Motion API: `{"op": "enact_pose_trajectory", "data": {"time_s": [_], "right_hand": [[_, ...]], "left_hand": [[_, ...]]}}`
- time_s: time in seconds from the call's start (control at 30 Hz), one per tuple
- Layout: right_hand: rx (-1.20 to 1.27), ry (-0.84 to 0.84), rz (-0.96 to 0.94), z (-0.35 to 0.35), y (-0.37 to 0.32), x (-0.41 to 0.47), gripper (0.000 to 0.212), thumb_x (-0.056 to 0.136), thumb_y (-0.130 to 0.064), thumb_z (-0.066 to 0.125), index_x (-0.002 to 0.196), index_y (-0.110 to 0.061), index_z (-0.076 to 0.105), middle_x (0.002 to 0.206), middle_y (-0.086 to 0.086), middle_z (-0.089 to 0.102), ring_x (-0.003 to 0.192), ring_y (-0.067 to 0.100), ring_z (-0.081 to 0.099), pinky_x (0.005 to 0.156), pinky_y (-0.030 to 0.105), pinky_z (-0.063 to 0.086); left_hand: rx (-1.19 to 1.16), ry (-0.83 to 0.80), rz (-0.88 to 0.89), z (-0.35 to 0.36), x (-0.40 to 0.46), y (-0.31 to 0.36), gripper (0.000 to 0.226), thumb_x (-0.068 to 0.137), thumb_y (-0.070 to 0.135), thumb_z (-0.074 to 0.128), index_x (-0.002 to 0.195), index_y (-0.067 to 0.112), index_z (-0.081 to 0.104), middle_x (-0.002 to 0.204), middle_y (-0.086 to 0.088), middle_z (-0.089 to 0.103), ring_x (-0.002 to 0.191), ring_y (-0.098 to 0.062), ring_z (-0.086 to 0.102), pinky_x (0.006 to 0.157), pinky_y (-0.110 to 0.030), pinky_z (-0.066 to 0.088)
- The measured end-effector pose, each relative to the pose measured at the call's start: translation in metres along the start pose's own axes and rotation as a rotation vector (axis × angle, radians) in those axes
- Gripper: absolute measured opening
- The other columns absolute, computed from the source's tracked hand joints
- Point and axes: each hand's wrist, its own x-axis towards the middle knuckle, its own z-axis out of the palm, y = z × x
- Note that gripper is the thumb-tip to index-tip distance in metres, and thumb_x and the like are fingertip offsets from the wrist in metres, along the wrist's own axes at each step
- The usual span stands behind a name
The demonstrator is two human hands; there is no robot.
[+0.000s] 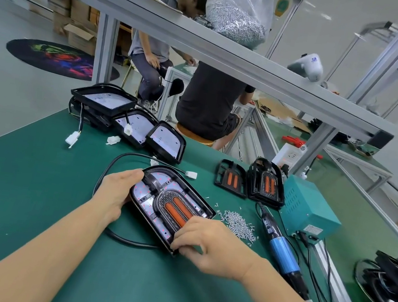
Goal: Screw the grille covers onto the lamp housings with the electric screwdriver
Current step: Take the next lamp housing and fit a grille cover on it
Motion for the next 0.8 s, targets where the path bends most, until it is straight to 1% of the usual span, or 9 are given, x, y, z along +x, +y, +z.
{"op": "enact_pose_trajectory", "data": {"time_s": [0.13,0.2,0.27,0.33,0.4,0.47,0.63,0.7,0.8], "right_hand": [[-0.014,0.251,0.129,0.003,0.008,0.008,0.025,0.089,-0.01,0.065,0.114,-0.012,0.072,0.125,0.002,0.064,0.116,0.022,0.055,0.105,0.032,0.04],[-0.026,0.242,0.354,0.005,0.018,0.01,0.042,0.095,-0.022,0.061,0.137,-0.021,0.056,0.149,0.001,0.042,0.136,0.02,0.036,0.114,0.027,0.023],[0.115,0.169,0.567,0.011,0.023,0.009,0.055,0.098,-0.034,0.055,0.149,-0.027,0.036,0.158,-0.006,0.027,0.14,0.011,0.029,0.108,0.011,0.018],[0.325,0.167,0.675,0.02,0.024,0.007,0.059,0.099,-0.036,0.054,0.152,-0.029,0.029,0.151,-0.013,0.036,0.13,0.008,0.042,0.093,-0.003,0.023],[0.394,0.195,0.714,0.027,0.022,0.003,0.06,0.098,-0.038,0.055,0.152,-0.029,0.03,0.143,-0.017,0.046,0.121,0.01,0.052,0.086,-0.005,0.027],[0.426,0.212,0.721,0.031,0.015,0.0,0.06,0.096,-0.041,0.057,0.15,-0.029,0.034,0.137,-0.017,0.052,0.114,0.007,0.055,0.09,0.001,0.033],[0.557,0.302,0.766,0.034,0.004,-0.008,0.057,0.097,-0.036,0.058,0.148,-0.024,0.039,0.139,-0.01,0.054,0.117,0.002,0.052,0.108,0.025,0.039],[0.576,0.308,0.764,0.035,0.003,-0.014,0.054,0.099,-0.038,0.054,0.149,-0.024,0.04,0.145,-0.015,0.047,0.125,-0.002,0.046,0.108,0.012,0.031],[0.546,0.363,0.813,0.03,0.006,-0.025,0.046,0.102,-0.039,0.046,0.146,-0.026,0.042,0.136,-0.024,0.044,0.123,-0.009,0.041,0.089,-0.009,0.022]], "left_hand": [[-0.005,-0.018,0.01,0.0,0.001,0.0,0.023,0.09,0.004,0.058,0.112,0.002,0.065,0.106,-0.013,0.066,0.08,-0.018,0.063,0.087,-0.033,0.047],[0.001,-0.023,0.011,0.0,0.002,-0.002,0.017,0.091,0.004,0.058,0.106,0.007,0.066,0.1,-0.011,0.067,0.076,-0.014,0.063,0.083,-0.031,0.046],[0.023,-0.033,0.015,0.0,0.003,-0.002,0.015,0.091,0.005,0.058,0.102,0.01,0.067,0.099,-0.009,0.067,0.076,-0.014,0.063,0.082,-0.031,0.046],[0.085,-0.047,0.025,0.0,0.004,-0.003,0.017,0.092,0.006,0.057,0.105,0.007,0.067,0.103,-0.01,0.067,0.084,-0.019,0.064,0.087,-0.033,0.047],[0.186,-0.034,0.07,0.002,0.005,-0.004,0.016,0.092,0.006,0.056,0.103,0.006,0.069,0.108,-0.01,0.067,0.096,-0.022,0.062,0.095,-0.035,0.046],[0.351,-0.002,0.162,0.006,0.005,-0.008,0.018,0.094,0.005,0.052,0.096,0.006,0.071,0.108,-0.01,0.066,0.102,-0.021,0.059,0.096,-0.033,0.044],[0.862,-0.007,0.389,0.016,0.001,-0.015,0.032,0.098,0.008,0.04,0.118,0.007,0.065,0.124,-0.01,0.063,0.115,-0.028,0.054,0.095,-0.033,0.04],[0.974,-0.019,0.408,0.017,0.001,-0.016,0.033,0.097,0.006,0.04,0.119,0.01,0.064,0.122,-0.011,0.063,0.113,-0.03,0.054,0.092,-0.033,0.041],[1.035,-0.03,0.424,0.016,0.002,-0.015,0.034,0.095,0.003,0.041,0.119,0.009,0.065,0.122,-0.011,0.064,0.113,-0.03,0.055,0.09,-0.033,0.042]]}}
